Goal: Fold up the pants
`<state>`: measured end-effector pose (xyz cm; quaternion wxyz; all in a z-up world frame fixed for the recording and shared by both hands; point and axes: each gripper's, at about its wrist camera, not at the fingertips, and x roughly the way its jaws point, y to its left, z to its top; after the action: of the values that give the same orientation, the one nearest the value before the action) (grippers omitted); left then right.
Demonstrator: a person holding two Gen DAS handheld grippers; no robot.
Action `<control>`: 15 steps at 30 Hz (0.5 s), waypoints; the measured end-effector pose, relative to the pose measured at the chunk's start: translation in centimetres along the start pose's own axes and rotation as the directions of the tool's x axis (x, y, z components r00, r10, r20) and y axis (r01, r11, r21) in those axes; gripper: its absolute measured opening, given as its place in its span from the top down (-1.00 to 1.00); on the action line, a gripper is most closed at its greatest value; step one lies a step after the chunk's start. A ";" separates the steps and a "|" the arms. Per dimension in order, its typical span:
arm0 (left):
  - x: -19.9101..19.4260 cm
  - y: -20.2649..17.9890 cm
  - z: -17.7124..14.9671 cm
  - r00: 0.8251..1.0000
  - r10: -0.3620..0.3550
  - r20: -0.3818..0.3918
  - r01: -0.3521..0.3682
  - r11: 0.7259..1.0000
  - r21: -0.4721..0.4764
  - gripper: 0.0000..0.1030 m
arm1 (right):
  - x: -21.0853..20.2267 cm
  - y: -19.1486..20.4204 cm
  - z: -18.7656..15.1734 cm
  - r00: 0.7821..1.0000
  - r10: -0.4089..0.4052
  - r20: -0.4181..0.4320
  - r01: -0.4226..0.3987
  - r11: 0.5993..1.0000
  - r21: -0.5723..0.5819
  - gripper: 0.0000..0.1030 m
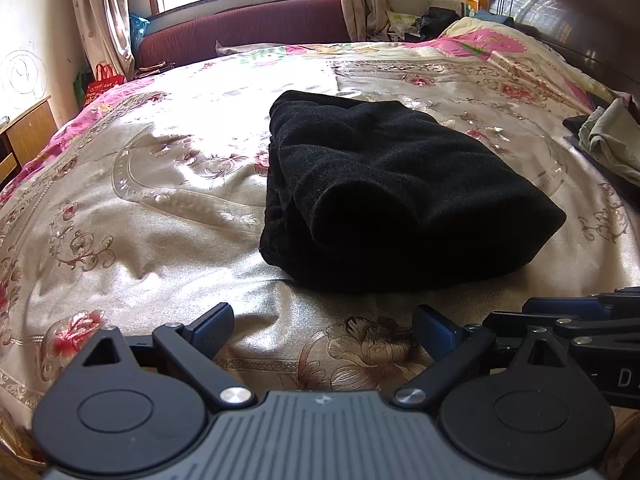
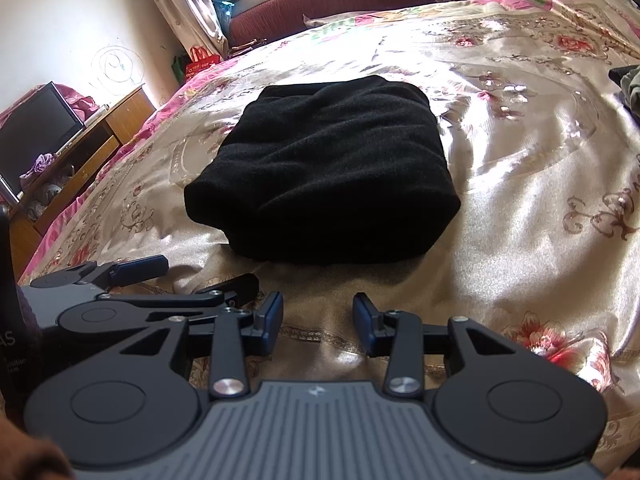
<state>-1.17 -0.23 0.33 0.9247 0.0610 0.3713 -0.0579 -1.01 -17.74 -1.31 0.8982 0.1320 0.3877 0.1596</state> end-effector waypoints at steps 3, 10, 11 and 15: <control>0.0 0.0 0.0 1.000 0.001 0.000 -0.001 1.000 0.001 -1.00 | 0.0 0.0 0.0 1.000 0.000 0.000 0.000 1.000 0.000 0.23; 0.0 0.0 -0.1 1.000 0.002 -0.001 -0.002 1.000 0.004 -1.00 | 0.1 -0.1 -0.2 1.000 0.003 -0.005 -0.003 1.000 0.006 0.22; 0.0 0.0 -0.1 1.000 0.002 -0.002 -0.002 1.000 0.003 -1.00 | 0.1 -0.1 -0.2 1.000 0.003 -0.005 -0.003 1.000 0.006 0.22; 0.0 -0.1 -0.1 1.000 0.002 -0.001 -0.002 1.000 0.003 -1.00 | 0.1 -0.1 -0.2 1.000 0.004 -0.004 -0.003 1.000 0.006 0.22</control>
<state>-1.25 -0.26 0.22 0.9244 0.0629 0.3718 -0.0576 -1.11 -17.77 -1.53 0.8967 0.1348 0.3898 0.1604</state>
